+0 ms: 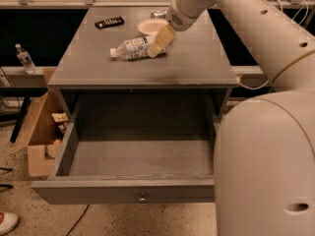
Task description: Pick blue plastic bottle from top drawer and place on counter
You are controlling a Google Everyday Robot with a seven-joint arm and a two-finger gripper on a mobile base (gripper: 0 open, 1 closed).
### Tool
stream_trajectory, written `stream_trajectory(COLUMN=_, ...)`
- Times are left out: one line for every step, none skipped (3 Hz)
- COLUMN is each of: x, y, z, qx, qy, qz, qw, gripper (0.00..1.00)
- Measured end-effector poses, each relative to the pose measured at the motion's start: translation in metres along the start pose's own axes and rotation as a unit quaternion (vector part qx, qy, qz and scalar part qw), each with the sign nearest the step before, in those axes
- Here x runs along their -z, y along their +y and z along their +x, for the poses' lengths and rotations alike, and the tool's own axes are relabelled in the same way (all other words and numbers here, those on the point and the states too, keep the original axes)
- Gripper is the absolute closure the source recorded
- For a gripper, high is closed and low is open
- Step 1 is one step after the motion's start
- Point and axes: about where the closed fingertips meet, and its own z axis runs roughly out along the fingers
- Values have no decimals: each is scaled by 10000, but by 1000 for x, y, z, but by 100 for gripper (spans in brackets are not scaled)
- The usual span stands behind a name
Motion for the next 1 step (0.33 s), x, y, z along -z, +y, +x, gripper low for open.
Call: stream_trajectory(x=47, y=-13, z=6, qx=4, qy=73, qz=438, qw=9990, gripper=0)
